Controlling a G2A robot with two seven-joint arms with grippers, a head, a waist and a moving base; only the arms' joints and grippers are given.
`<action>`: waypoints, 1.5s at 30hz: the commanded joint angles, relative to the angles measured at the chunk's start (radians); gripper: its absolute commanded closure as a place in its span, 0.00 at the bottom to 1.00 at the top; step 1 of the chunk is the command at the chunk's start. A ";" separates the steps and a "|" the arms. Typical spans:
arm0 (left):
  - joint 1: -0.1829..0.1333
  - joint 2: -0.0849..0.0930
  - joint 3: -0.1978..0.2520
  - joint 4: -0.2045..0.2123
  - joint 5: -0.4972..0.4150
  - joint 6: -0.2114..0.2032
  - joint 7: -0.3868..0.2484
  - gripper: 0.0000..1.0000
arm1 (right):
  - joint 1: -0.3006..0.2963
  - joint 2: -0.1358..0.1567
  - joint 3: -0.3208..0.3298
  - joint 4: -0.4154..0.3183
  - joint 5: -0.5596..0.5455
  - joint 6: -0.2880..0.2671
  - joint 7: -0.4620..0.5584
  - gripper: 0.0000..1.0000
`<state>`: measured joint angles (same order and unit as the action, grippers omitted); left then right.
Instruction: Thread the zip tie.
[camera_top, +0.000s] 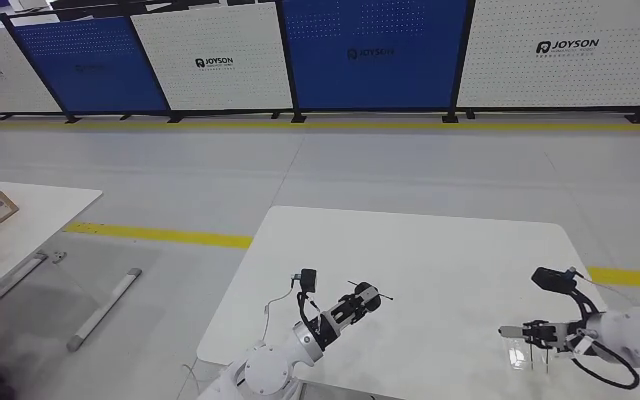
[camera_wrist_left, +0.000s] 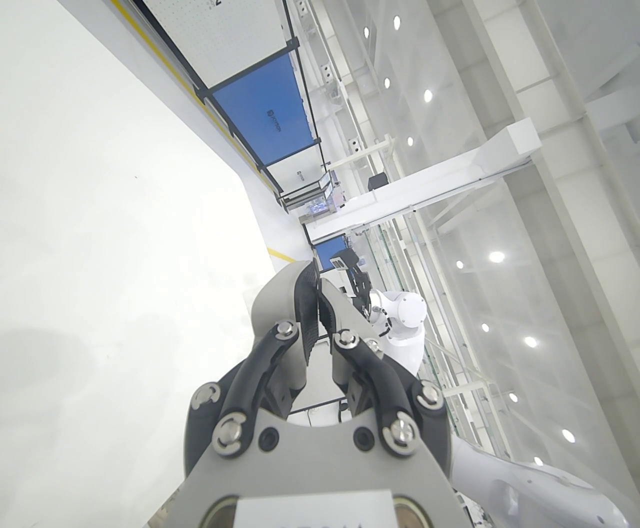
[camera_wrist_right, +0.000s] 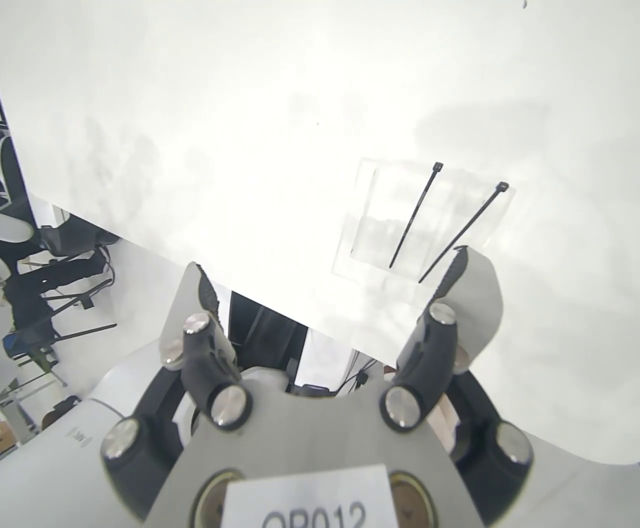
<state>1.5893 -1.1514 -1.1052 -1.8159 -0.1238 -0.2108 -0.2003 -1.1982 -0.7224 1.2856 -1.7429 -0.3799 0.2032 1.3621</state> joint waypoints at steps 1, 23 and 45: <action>0.000 0.000 0.000 0.000 0.000 0.000 0.000 1.00 | -0.003 0.002 0.005 -0.014 -0.033 0.030 -0.002 0.00; 0.000 0.000 0.000 0.000 0.000 0.000 0.000 1.00 | 0.025 -0.003 -0.022 0.012 -0.076 0.056 0.000 0.56; 0.000 0.000 0.000 0.000 0.000 0.000 0.000 1.00 | 0.082 -0.003 -0.137 0.085 -0.141 0.137 0.028 0.76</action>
<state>1.5893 -1.1514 -1.1052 -1.8159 -0.1238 -0.2108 -0.2003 -1.1265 -0.7238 1.1567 -1.6668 -0.5263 0.3400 1.3900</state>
